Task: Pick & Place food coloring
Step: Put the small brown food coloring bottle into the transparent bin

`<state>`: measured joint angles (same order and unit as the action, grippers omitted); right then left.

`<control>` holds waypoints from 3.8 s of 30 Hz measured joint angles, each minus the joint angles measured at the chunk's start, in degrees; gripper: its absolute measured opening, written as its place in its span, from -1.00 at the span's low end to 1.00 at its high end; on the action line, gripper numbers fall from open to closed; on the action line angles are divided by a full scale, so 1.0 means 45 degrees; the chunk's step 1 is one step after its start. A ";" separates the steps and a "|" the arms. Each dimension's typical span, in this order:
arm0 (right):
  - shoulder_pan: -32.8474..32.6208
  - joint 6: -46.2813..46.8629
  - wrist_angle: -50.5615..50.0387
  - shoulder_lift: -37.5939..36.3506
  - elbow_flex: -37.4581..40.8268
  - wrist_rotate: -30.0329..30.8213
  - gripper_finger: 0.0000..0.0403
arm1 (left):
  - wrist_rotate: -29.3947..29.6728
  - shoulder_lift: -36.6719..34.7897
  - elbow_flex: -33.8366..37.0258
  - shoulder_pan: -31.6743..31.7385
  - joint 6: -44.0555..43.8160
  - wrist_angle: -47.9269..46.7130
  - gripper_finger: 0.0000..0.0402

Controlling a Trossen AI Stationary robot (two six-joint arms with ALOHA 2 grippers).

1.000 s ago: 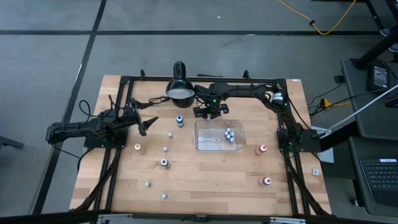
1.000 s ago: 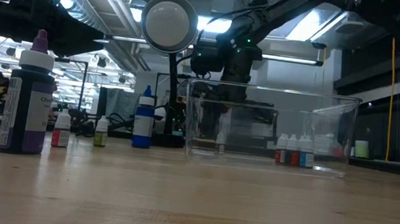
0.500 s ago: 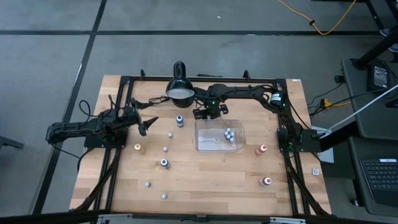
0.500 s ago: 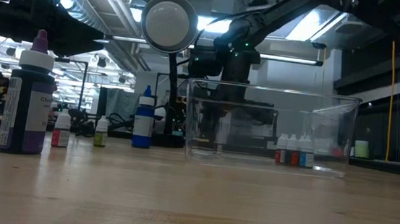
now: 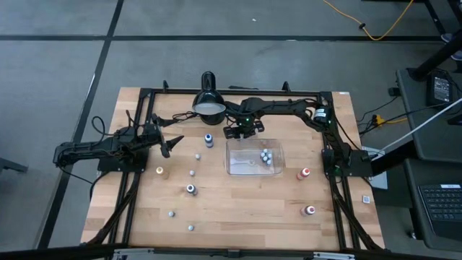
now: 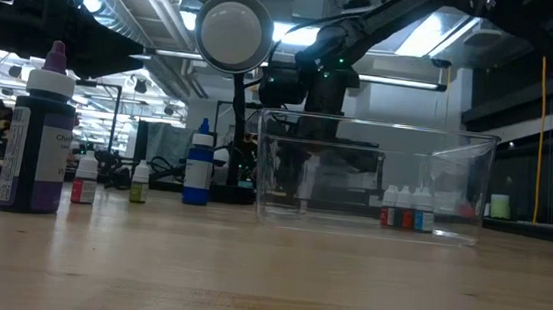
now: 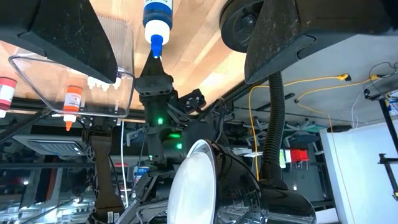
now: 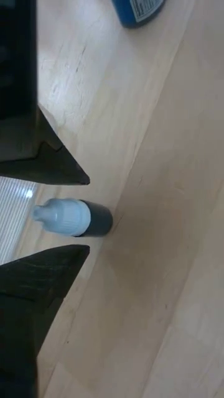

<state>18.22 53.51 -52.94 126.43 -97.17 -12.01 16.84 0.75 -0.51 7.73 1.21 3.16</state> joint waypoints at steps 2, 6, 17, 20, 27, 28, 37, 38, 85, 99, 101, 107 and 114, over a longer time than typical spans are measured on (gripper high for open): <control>0.0000 -0.0002 0.0000 0.0000 0.0000 0.0009 -0.17 | 0.0002 -0.0002 0.0000 0.0000 0.0003 0.0000 0.73; 0.0000 -0.0003 0.0002 0.0000 0.0000 0.0093 -0.17 | 0.0002 -0.0002 0.0004 -0.0003 0.0005 0.0000 0.73; 0.0000 -0.0003 0.0002 0.0000 0.0000 0.0102 -0.25 | 0.0000 0.0000 0.0004 0.0000 0.0000 0.0000 0.73; 0.0000 -0.0003 0.0002 0.0000 0.0000 0.0107 -0.38 | 0.0000 -0.0001 0.0002 0.0000 0.0003 0.0002 0.73; 0.0000 0.0013 0.0002 -0.0015 0.0000 0.0117 -0.63 | 0.0001 0.0000 0.0003 0.0000 0.0003 0.0000 0.73; 0.0000 0.0017 0.0002 -0.0015 0.0000 0.0127 -0.63 | 0.0000 -0.0003 0.0002 -0.0003 0.0005 0.0000 0.73; 0.0066 -0.0782 -0.1929 -0.0245 -0.0472 0.1423 -0.61 | 0.0000 -0.0002 0.0004 0.0000 0.0002 0.0000 0.73; 0.0106 -0.0896 -0.2181 -0.0317 -0.0522 0.1599 -0.62 | 0.0001 -0.0001 0.0002 -0.0001 0.0000 0.0001 0.73; -0.4602 0.4419 -0.0851 -0.6454 0.4024 0.2782 -0.59 | 0.0000 -0.0004 -0.0001 -0.0004 0.0000 0.0000 0.73; -0.4312 0.4334 -0.0717 -0.4673 0.4250 0.2322 -0.59 | 0.0002 -0.0004 0.0001 -0.0002 0.0002 0.0001 0.73; -0.4194 0.4290 -0.0707 -0.4513 0.4250 0.2317 -0.59 | 0.0004 0.0000 0.0003 -0.0004 0.0005 0.0000 0.73; -0.3899 0.4007 -0.0651 -0.3993 0.4250 0.2302 -0.59 | 0.0003 -0.0002 -0.0001 0.0000 0.0005 0.0000 0.73; -0.3764 0.3762 -0.0616 -0.3499 0.4250 0.1946 -0.60 | 0.0001 -0.0003 0.0001 -0.0002 0.0002 0.0000 0.73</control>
<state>1.28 70.43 -55.71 110.69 -78.04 -3.25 16.85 0.74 -0.50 7.72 1.22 3.16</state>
